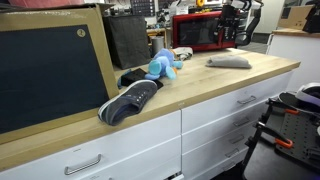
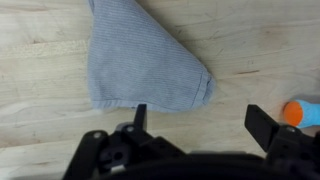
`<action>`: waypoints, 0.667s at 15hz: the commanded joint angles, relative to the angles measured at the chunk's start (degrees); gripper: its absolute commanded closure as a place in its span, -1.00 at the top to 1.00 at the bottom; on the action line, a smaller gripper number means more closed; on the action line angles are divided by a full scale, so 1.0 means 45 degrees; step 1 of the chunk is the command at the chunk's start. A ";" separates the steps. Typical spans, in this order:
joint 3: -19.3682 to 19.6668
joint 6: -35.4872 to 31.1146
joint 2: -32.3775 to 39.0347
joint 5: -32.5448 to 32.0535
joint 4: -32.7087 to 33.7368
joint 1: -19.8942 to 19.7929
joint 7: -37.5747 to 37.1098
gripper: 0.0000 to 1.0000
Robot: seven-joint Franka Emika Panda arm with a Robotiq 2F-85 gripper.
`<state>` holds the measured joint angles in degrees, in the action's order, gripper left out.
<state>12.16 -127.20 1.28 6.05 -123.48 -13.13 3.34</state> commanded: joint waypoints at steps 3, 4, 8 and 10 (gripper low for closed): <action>-0.0152 0.1603 -0.0226 -0.0796 0.0892 0.0263 0.0290 1.00; -0.0164 0.1738 -0.0220 -0.0937 0.1064 0.0293 0.0318 1.00; -0.0159 0.2231 -0.0211 -0.1053 0.1843 0.0286 0.0802 1.00; -0.0117 0.2625 -0.0162 -0.0935 0.2384 0.0240 0.1231 1.00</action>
<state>11.39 -119.45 0.74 2.09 -116.48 -11.92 6.27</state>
